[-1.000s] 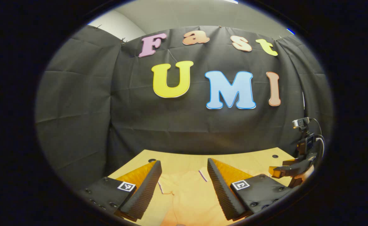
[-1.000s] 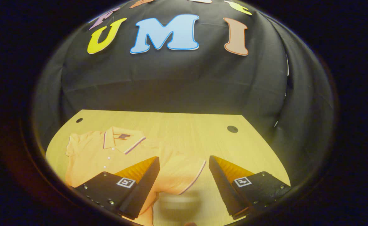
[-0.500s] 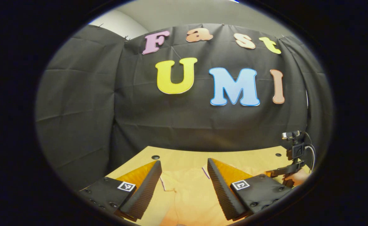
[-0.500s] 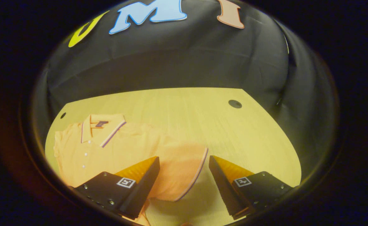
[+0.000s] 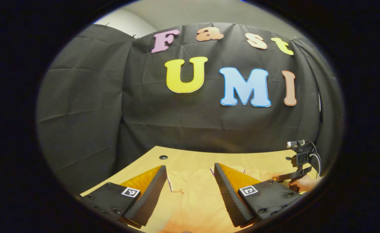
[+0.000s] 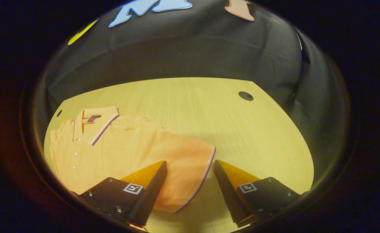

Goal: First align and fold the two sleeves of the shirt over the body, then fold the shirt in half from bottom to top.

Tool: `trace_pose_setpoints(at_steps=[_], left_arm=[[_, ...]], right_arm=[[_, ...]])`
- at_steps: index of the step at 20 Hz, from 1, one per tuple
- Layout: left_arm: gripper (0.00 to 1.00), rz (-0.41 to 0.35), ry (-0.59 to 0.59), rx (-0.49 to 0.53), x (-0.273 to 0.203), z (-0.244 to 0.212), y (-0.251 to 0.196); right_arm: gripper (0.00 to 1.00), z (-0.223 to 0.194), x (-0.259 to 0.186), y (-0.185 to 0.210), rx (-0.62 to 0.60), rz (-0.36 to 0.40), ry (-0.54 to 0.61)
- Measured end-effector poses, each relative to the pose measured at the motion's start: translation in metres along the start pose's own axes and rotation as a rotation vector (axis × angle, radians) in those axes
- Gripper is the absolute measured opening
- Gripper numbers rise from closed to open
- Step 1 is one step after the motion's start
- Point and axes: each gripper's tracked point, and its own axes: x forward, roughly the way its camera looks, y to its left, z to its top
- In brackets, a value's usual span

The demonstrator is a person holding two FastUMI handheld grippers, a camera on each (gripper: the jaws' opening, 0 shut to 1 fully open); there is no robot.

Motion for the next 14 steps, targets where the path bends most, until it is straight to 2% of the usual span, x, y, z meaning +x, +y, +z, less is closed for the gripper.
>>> trace_pose_setpoints(at_steps=[2, 3, 4, 5, 6, 7, 8, 9, 11, 13, 14], left_arm=[[0.95, 0.005, -0.004, 0.003, -0.002, 0.001, 0.002], [0.95, 0.007, -0.004, 0.004, -0.004, 0.002, 0.002], [0.95, 0.009, -0.005, 0.004, -0.005, 0.001, 0.003], [0.95, 0.012, -0.006, 0.003, -0.006, 0.001, 0.005], [0.95, 0.015, -0.005, 0.002, -0.007, -0.001, 0.007], [0.95, 0.019, -0.004, 0.001, -0.008, -0.002, 0.009], [0.95, 0.019, -0.003, 0.0, -0.009, -0.001, 0.01], [0.95, 0.023, -0.003, 0.001, -0.01, -0.002, 0.012], [0.95, 0.027, -0.004, 0.0, -0.011, -0.003, 0.015], [0.94, 0.029, -0.009, -0.004, -0.013, -0.001, 0.018], [0.94, 0.027, -0.017, -0.01, -0.014, 0.001, 0.018]], right_arm=[[0.68, -0.001, 0.002, -0.001, 0.041, -0.008, 0.007], [0.65, -0.001, 0.0, 0.0, 0.049, -0.01, 0.009], [0.48, 0.0, 0.0, 0.001, 0.052, -0.004, 0.009], [0.43, -0.001, 0.0, 0.003, 0.053, -0.002, 0.01], [0.25, 0.0, 0.001, 0.003, 0.044, -0.003, 0.004], [0.25, 0.001, 0.001, 0.007, 0.039, 0.01, 0.001], [0.16, 0.001, -0.008, 0.007, 0.039, 0.006, 0.0], [0.06, 0.002, 0.001, 0.007, 0.038, 0.007, -0.003], [0.02, 0.005, 0.001, 0.008, 0.046, 0.001, 0.0], [0.02, 0.015, -0.006, 0.011, 0.054, 0.02, -0.022], [0.06, 0.02, -0.012, 0.013, 0.056, 0.03, -0.037]])
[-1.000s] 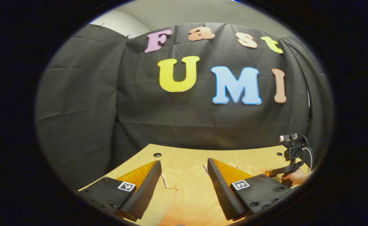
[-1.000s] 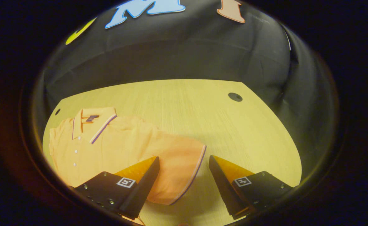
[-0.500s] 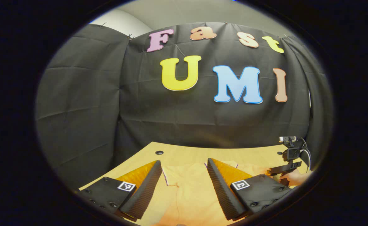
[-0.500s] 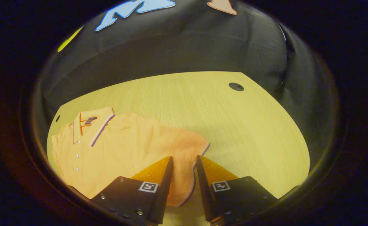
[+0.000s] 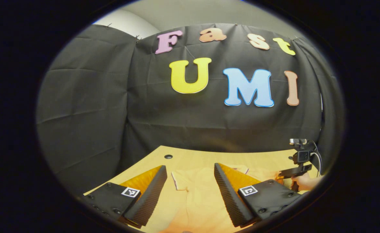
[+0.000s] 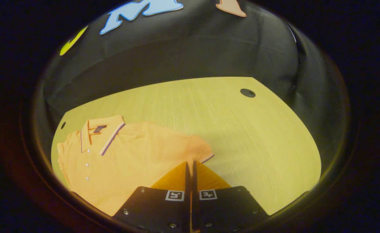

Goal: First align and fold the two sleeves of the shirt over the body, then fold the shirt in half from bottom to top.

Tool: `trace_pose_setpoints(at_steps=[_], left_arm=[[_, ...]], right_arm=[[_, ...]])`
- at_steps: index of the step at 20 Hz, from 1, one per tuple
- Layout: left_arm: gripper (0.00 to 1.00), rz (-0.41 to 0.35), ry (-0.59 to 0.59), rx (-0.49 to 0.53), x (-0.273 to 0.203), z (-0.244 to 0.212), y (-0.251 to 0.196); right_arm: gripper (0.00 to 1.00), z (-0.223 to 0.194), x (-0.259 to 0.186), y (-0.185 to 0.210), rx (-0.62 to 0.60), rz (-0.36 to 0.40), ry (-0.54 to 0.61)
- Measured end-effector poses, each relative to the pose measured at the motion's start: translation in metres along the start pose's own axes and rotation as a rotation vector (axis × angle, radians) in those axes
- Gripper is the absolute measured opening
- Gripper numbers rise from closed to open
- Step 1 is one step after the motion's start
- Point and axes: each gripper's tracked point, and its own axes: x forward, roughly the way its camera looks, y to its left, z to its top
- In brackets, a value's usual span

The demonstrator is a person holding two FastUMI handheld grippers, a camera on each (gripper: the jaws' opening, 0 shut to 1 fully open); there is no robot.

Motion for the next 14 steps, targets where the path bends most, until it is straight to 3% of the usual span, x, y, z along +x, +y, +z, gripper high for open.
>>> trace_pose_setpoints(at_steps=[6, 8, 10, 14], left_arm=[[0.95, -0.004, 0.001, -0.019, 0.001, -0.003, 0.003], [0.95, -0.006, -0.001, -0.021, 0.0, -0.004, 0.002], [0.96, -0.005, -0.003, -0.02, 0.0, -0.003, 0.004], [0.96, 0.01, 0.0, -0.027, 0.0, -0.006, 0.011]], right_arm=[[0.02, 0.024, -0.03, 0.034, -0.053, 0.083, -0.087], [0.06, 0.022, -0.036, 0.051, -0.087, 0.118, -0.093], [0.02, 0.019, -0.041, 0.069, -0.123, 0.152, -0.1], [0.04, 0.005, -0.044, 0.101, -0.24, 0.205, -0.097]])
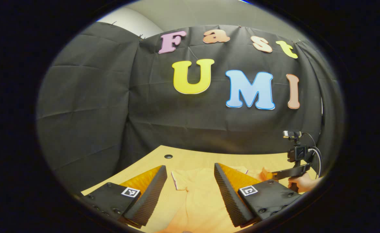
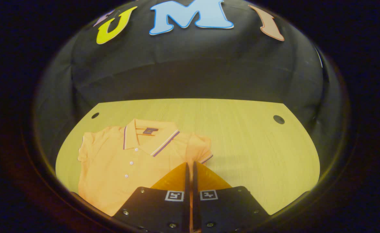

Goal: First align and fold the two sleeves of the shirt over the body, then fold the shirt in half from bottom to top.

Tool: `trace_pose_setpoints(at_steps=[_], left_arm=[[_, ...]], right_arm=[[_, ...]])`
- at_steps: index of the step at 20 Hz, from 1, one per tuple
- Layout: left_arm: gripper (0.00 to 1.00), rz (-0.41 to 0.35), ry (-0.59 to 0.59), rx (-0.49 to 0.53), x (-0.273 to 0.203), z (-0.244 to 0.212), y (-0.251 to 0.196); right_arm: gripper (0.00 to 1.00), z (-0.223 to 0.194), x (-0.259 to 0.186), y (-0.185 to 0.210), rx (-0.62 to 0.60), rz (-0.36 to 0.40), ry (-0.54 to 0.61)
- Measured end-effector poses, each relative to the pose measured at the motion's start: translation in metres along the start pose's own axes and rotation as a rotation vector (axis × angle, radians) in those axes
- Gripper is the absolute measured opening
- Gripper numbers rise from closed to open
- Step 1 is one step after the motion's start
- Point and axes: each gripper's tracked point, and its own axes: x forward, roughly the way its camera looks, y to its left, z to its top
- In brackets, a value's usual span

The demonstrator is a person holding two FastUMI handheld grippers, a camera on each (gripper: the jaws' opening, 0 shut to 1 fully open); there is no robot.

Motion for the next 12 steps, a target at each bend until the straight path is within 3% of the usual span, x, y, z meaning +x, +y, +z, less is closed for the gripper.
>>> trace_pose_setpoints(at_steps=[8, 12], left_arm=[[0.95, 0.033, -0.006, 0.006, 0.007, -0.001, 0.018], [0.95, 0.01, -0.005, 0.004, 0.021, -0.004, 0.02]], right_arm=[[0.09, -0.016, 0.007, 0.026, -0.083, 0.05, 0.052], [0.23, -0.013, 0.0, 0.025, -0.095, 0.042, 0.046]])
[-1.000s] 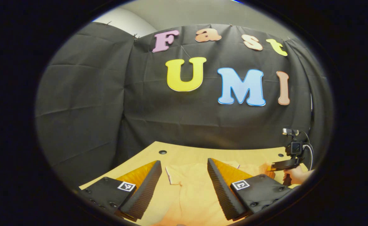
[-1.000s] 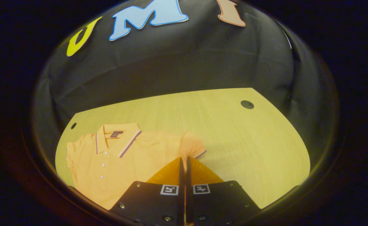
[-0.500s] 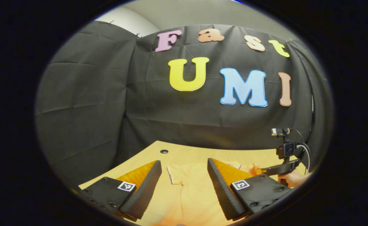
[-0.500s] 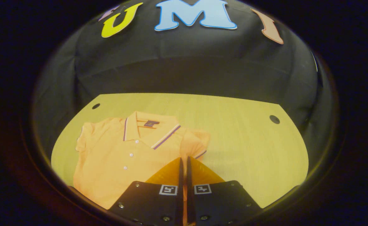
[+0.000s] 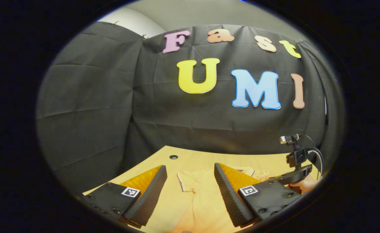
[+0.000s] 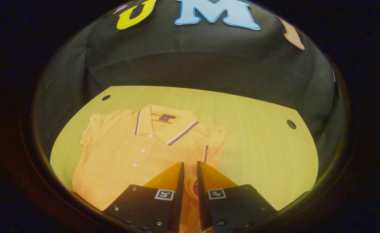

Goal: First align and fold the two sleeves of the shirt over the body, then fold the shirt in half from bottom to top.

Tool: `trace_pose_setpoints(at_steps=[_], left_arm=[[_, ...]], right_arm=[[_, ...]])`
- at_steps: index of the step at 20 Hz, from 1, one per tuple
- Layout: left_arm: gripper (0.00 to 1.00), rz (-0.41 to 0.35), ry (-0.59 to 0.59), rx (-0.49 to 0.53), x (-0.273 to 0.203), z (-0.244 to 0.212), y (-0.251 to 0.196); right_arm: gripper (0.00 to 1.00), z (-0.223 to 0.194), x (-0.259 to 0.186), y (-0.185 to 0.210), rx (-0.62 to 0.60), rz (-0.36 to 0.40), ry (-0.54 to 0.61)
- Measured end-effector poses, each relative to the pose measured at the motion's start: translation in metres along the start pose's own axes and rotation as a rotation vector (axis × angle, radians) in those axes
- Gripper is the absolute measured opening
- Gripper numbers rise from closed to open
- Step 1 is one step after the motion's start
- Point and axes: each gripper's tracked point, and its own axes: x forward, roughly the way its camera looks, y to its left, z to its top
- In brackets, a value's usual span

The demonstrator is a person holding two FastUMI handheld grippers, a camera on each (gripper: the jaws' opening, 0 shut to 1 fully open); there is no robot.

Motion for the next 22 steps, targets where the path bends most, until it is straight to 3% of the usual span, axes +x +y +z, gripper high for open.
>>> trace_pose_setpoints(at_steps=[1, 2, 5, 6, 8, 22], left_arm=[[0.95, -0.008, -0.001, -0.002, 0.005, -0.001, 0.0], [0.95, -0.017, 0.004, -0.004, 0.011, -0.002, 0.0], [0.95, -0.044, 0.016, -0.01, 0.03, -0.009, 0.002], [0.95, -0.055, 0.025, -0.01, 0.038, -0.013, 0.004], [0.95, -0.076, 0.043, -0.01, 0.054, -0.022, 0.006], [0.94, -0.173, 0.252, 0.022, 0.206, -0.13, 0.036]], right_arm=[[0.27, 0.001, -0.002, 0.003, 0.004, 0.007, -0.005], [0.51, 0.003, -0.007, 0.001, 0.008, -0.002, -0.01], [0.66, 0.014, -0.026, 0.003, 0.014, -0.007, -0.051], [0.82, 0.018, -0.034, 0.003, 0.013, -0.017, -0.067], [0.96, 0.029, -0.052, 0.004, 0.006, -0.04, -0.114], [0.96, 0.058, -0.197, 0.042, 0.129, -0.16, -0.32]])
